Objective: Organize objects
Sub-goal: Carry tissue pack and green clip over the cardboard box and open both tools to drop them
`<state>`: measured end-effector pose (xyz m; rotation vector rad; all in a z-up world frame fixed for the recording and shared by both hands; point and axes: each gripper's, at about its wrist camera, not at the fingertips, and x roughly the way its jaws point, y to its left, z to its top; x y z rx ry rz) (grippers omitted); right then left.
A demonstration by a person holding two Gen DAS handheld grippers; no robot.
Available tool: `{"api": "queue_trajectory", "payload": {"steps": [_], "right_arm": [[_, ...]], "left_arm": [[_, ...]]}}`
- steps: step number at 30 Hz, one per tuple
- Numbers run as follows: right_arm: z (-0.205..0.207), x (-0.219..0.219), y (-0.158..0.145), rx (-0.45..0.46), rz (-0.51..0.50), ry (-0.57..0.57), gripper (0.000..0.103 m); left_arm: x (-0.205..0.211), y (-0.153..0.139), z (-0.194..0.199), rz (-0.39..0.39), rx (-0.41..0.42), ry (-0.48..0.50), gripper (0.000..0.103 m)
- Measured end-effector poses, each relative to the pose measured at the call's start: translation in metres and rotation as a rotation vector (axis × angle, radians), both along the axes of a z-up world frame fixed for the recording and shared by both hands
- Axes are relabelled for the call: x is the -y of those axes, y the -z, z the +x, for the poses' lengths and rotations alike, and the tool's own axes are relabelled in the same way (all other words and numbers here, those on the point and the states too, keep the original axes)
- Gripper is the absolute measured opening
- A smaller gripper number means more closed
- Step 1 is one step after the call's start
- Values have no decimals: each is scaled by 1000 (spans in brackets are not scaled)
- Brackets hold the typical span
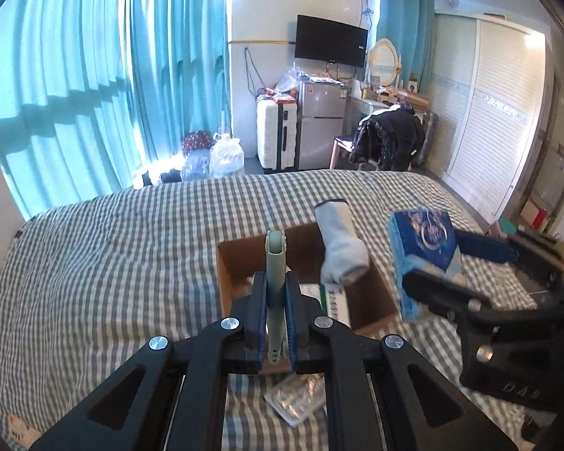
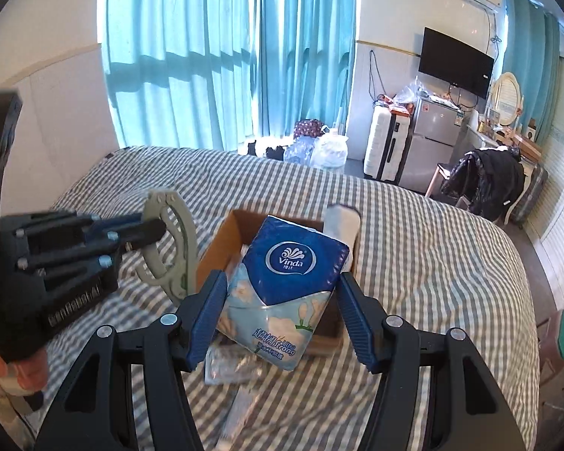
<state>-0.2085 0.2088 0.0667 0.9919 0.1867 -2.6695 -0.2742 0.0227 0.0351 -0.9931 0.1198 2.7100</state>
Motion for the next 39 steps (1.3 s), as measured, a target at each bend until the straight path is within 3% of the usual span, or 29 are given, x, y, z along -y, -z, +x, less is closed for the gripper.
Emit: {"api": "queue_trajectory", "payload": {"steps": [9,16,19,25,30,33,35,37,39], "right_arm": [[-86,15,28,34,6,4,60],[-138,15,66,76,-5,30,60],[-152,17,76,81,1,32,60],[-168,18,95,109,-34,30,62],[-163,18,91,86,-54,44,68],[-153,12,75,53,-71,60,75],[-146,6,62,36,-79,74,79],[-135,2,50,22,-78,81,80],[-120,-2,38,7,-64,81,80]], "left_arm": [[-1,45,-75,32,78,-4,9],[-9,75,-97,13,95,25,9],[-7,85,-106,0,103,20,9],[4,96,-111,48,123,26,9],[5,95,-102,47,123,31,13],[1,86,-93,35,117,31,30],[2,78,-84,46,112,32,65],[6,66,-74,64,96,27,86],[11,53,-59,76,80,32,87]]}}
